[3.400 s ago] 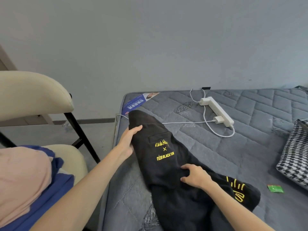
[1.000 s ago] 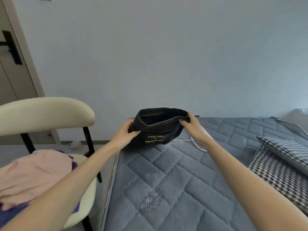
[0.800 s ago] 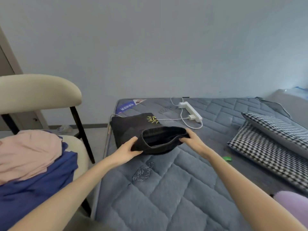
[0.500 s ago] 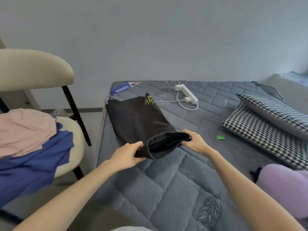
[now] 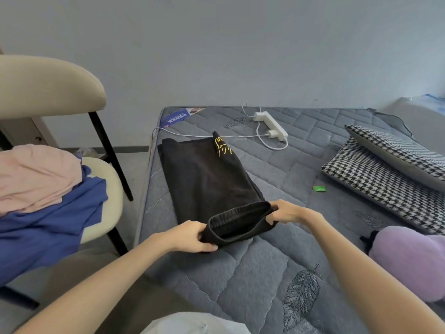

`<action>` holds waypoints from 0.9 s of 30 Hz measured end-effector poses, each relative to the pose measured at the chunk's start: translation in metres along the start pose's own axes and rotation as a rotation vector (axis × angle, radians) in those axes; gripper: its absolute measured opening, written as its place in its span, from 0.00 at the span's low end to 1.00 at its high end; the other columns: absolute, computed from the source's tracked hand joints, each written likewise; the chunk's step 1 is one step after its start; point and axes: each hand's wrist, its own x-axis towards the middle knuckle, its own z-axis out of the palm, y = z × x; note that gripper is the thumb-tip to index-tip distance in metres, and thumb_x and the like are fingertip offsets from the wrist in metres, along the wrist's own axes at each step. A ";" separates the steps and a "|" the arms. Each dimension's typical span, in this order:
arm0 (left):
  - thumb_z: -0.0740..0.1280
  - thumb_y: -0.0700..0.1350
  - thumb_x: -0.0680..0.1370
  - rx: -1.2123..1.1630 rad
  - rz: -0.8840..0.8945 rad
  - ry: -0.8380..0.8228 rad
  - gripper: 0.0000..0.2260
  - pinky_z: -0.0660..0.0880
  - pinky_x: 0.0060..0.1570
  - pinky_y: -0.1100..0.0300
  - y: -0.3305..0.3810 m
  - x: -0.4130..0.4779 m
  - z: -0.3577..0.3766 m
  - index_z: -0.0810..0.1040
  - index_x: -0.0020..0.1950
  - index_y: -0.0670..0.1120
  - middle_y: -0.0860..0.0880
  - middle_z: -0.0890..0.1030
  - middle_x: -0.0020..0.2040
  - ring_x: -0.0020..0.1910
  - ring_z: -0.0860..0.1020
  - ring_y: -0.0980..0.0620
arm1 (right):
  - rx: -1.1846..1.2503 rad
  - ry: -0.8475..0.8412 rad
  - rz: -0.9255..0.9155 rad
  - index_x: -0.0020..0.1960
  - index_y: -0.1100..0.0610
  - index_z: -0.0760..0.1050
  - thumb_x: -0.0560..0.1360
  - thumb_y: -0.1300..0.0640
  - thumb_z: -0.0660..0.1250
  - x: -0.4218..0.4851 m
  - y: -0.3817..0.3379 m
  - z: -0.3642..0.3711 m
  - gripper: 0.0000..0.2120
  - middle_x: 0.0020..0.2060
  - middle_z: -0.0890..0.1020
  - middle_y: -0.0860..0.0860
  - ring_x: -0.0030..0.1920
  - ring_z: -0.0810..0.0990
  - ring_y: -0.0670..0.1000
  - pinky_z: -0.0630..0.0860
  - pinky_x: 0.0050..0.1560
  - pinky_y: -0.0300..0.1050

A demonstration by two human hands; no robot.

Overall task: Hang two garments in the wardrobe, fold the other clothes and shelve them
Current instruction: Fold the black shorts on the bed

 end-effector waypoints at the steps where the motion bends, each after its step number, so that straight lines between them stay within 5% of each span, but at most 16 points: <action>1: 0.69 0.62 0.71 -0.068 0.008 0.059 0.15 0.73 0.43 0.62 -0.002 0.000 -0.003 0.79 0.52 0.56 0.53 0.82 0.45 0.42 0.78 0.56 | 0.034 0.038 -0.033 0.55 0.54 0.77 0.69 0.62 0.64 0.001 0.000 -0.003 0.16 0.44 0.79 0.55 0.46 0.77 0.53 0.76 0.46 0.46; 4: 0.68 0.58 0.74 -0.303 0.011 0.249 0.09 0.76 0.51 0.61 -0.004 0.005 -0.017 0.79 0.53 0.60 0.59 0.83 0.48 0.48 0.80 0.60 | 0.075 0.204 -0.118 0.58 0.60 0.76 0.71 0.63 0.65 0.007 -0.003 -0.010 0.15 0.51 0.81 0.58 0.53 0.79 0.57 0.76 0.57 0.53; 7: 0.65 0.54 0.78 -0.417 -0.017 0.367 0.05 0.75 0.47 0.69 -0.002 0.013 -0.033 0.76 0.53 0.59 0.64 0.80 0.47 0.51 0.79 0.61 | 0.152 0.342 -0.164 0.53 0.57 0.76 0.73 0.61 0.66 0.020 -0.014 -0.014 0.09 0.46 0.80 0.52 0.50 0.78 0.53 0.74 0.50 0.46; 9: 0.62 0.54 0.79 -0.443 -0.068 0.411 0.10 0.75 0.48 0.69 -0.006 0.022 -0.041 0.75 0.58 0.52 0.60 0.79 0.51 0.58 0.78 0.54 | 0.264 0.390 -0.197 0.55 0.55 0.74 0.74 0.60 0.67 0.033 -0.023 -0.017 0.10 0.48 0.79 0.50 0.51 0.77 0.51 0.73 0.49 0.41; 13: 0.59 0.58 0.79 -0.633 -0.279 0.453 0.27 0.68 0.68 0.48 -0.024 0.038 -0.047 0.63 0.74 0.45 0.49 0.69 0.71 0.70 0.68 0.48 | 0.351 0.487 -0.255 0.63 0.55 0.72 0.75 0.56 0.69 0.061 -0.041 -0.017 0.17 0.55 0.77 0.48 0.56 0.74 0.47 0.71 0.59 0.43; 18: 0.57 0.60 0.79 -0.804 -0.382 0.549 0.28 0.64 0.70 0.49 -0.038 0.060 -0.046 0.60 0.75 0.48 0.49 0.64 0.74 0.72 0.65 0.47 | 0.416 0.495 -0.289 0.60 0.51 0.69 0.76 0.53 0.68 0.098 -0.054 -0.013 0.15 0.58 0.77 0.50 0.58 0.76 0.50 0.73 0.60 0.48; 22: 0.57 0.61 0.79 -0.944 -0.411 0.653 0.15 0.71 0.59 0.54 -0.044 0.075 -0.042 0.70 0.60 0.54 0.50 0.73 0.66 0.57 0.74 0.53 | 0.397 0.504 -0.274 0.58 0.48 0.69 0.77 0.49 0.66 0.123 -0.051 -0.014 0.12 0.58 0.78 0.50 0.59 0.76 0.52 0.74 0.61 0.53; 27: 0.56 0.59 0.80 -0.897 -0.529 0.770 0.23 0.69 0.66 0.47 -0.051 0.093 -0.034 0.66 0.70 0.47 0.47 0.71 0.68 0.65 0.70 0.45 | 0.307 0.538 -0.269 0.62 0.47 0.67 0.78 0.46 0.63 0.145 -0.056 -0.006 0.15 0.55 0.76 0.46 0.52 0.75 0.47 0.71 0.47 0.39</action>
